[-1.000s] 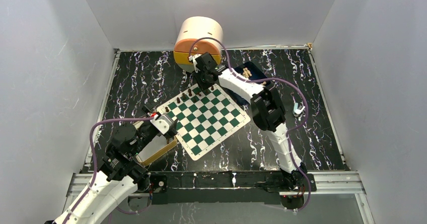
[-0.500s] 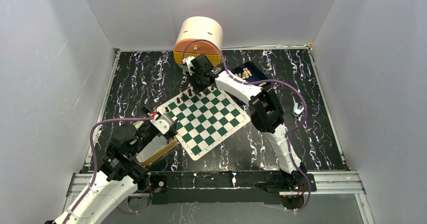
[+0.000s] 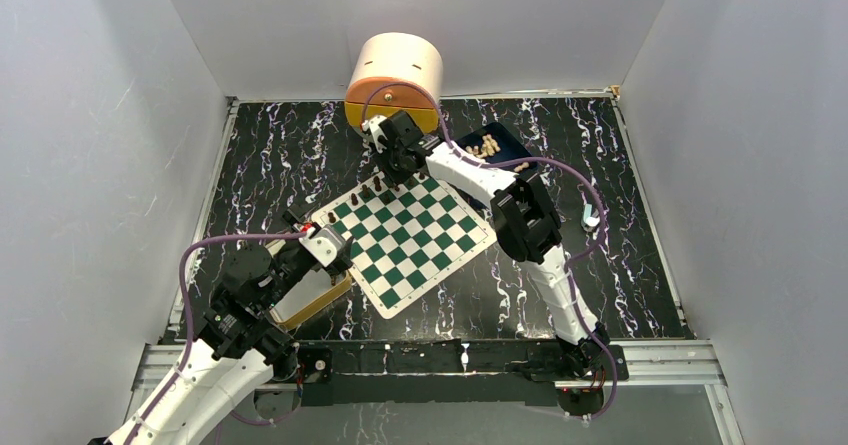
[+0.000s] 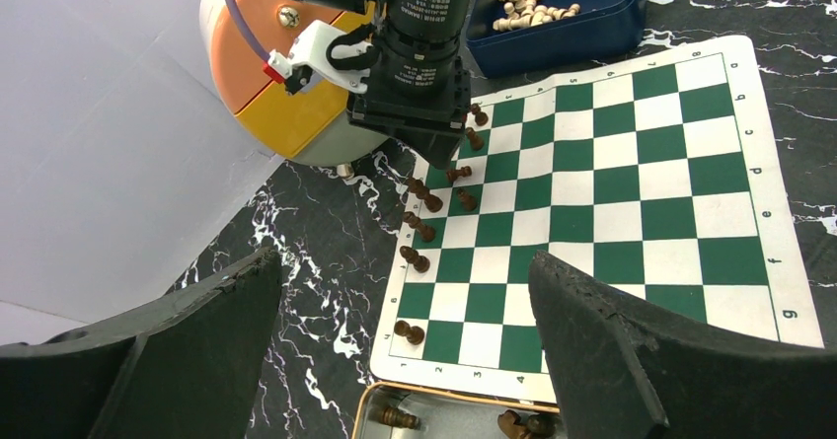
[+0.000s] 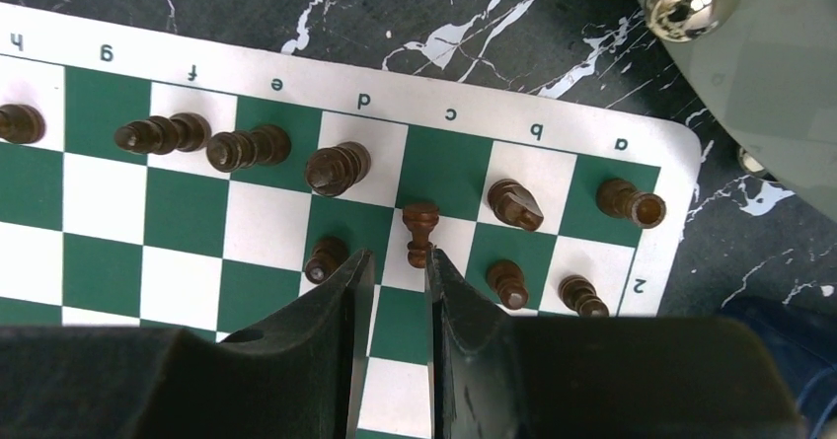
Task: Set up the chess pieces on the board
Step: Pick up the chess piece from the chessboard.
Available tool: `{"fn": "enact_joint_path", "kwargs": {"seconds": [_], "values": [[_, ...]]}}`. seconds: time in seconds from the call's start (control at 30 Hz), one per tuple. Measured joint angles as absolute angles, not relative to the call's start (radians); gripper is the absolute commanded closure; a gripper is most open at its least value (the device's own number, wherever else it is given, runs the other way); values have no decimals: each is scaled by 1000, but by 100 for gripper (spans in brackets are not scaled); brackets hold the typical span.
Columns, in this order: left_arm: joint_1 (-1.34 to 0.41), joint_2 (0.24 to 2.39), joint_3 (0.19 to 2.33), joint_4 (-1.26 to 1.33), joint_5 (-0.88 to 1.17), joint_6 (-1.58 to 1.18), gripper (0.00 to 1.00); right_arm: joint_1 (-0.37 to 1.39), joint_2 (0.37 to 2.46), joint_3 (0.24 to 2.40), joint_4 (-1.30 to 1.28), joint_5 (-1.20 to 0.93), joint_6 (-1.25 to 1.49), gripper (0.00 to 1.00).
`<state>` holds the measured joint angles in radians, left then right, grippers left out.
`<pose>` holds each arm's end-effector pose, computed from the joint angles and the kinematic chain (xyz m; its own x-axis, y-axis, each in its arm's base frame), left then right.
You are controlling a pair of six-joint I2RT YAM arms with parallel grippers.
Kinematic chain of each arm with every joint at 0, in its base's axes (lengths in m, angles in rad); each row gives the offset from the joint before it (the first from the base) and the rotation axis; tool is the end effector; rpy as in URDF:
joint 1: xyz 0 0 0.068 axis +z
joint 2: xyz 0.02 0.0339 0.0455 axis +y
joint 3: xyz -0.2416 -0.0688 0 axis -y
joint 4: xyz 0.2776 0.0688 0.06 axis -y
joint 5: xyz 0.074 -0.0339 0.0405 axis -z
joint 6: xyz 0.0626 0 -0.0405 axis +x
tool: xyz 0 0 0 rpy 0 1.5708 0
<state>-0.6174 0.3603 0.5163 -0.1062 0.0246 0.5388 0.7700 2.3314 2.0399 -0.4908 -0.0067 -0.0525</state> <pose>0.1583 -0.1143 0.3079 0.3421 0.3862 -0.8566 0.4931 0.7022 0.5135 0.4065 0.3947 0.1699 -0.4687 -0.5275 -0.7086 -0.7251 0.6879 -0.0325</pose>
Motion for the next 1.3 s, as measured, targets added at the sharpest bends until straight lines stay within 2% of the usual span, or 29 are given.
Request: {"fn": "enact_joint_path", "kwargs": {"seconds": [1.3], "values": [[-617,366,516,-106,24,539,8,770,2388,2031,-469,27,-83,66]]}}
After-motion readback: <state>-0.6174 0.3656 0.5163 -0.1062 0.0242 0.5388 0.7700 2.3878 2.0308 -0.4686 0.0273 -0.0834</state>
